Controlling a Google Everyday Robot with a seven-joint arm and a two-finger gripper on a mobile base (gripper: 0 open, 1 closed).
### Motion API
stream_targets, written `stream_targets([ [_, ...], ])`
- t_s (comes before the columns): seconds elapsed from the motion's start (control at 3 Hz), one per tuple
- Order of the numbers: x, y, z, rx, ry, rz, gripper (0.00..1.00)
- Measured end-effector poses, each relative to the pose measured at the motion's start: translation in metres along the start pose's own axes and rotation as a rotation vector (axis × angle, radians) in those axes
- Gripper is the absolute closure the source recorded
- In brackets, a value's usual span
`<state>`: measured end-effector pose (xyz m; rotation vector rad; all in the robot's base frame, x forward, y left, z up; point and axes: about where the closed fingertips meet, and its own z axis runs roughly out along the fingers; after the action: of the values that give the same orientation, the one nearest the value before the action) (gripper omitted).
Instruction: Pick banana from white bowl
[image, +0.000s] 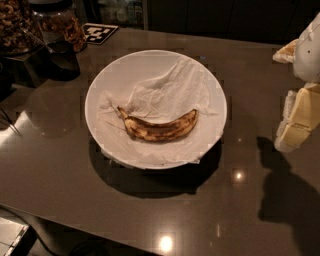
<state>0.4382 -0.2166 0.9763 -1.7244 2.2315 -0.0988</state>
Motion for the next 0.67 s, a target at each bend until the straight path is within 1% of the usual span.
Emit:
stream_targets([
  [0.33,0.0,0.0,0.0,0.0,0.0,-0.001,0.0],
  [0.67,-0.022,0.011,-0.002,0.004,0.027,-0.068,0.0],
])
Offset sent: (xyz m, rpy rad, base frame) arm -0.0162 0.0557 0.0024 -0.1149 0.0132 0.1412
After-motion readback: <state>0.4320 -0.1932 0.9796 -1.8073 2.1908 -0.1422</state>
